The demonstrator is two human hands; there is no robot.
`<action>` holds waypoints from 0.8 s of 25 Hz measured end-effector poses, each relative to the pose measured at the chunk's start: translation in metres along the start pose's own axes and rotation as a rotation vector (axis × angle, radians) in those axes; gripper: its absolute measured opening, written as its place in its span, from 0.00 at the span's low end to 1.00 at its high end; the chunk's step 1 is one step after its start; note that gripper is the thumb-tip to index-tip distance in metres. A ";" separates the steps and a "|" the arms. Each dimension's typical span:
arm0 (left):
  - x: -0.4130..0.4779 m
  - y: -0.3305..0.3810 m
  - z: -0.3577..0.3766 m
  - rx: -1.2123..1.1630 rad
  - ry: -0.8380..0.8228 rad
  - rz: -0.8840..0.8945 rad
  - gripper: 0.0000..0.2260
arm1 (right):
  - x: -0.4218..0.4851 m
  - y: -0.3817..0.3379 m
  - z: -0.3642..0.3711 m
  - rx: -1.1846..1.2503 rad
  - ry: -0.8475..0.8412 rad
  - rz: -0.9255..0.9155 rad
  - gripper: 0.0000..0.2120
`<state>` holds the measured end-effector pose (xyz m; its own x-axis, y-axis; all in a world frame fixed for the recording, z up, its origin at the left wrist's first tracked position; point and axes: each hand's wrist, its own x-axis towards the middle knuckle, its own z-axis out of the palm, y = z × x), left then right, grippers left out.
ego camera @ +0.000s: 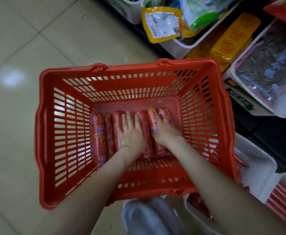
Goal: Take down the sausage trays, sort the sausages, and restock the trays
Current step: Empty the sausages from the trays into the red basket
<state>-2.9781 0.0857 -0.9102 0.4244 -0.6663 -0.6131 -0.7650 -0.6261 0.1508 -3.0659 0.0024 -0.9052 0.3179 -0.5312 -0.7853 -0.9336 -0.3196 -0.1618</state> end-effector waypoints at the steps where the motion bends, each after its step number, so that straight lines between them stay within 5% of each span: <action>1: -0.007 0.019 -0.006 -0.063 0.042 0.068 0.32 | -0.014 0.004 -0.014 0.005 0.069 -0.051 0.35; 6: -0.056 0.127 -0.037 -0.419 0.323 0.487 0.23 | -0.102 0.086 -0.072 0.162 0.522 -0.273 0.21; 10: -0.107 0.211 -0.027 -0.462 0.438 0.793 0.21 | -0.163 0.194 -0.058 0.459 0.831 -0.279 0.18; 14: -0.142 0.258 0.034 -0.294 0.265 0.952 0.21 | -0.188 0.300 0.021 0.641 0.778 0.083 0.18; 17: -0.141 0.257 0.104 0.024 -0.130 0.795 0.28 | -0.198 0.362 0.102 0.702 0.649 0.394 0.21; 20: -0.137 0.252 0.146 0.177 -0.193 0.674 0.28 | -0.211 0.389 0.168 0.787 0.533 0.532 0.27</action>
<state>-3.2997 0.0775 -0.9013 -0.2479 -0.7908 -0.5596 -0.9042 -0.0185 0.4266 -3.5242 0.1220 -0.9029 -0.3049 -0.7853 -0.5388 -0.7566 0.5433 -0.3637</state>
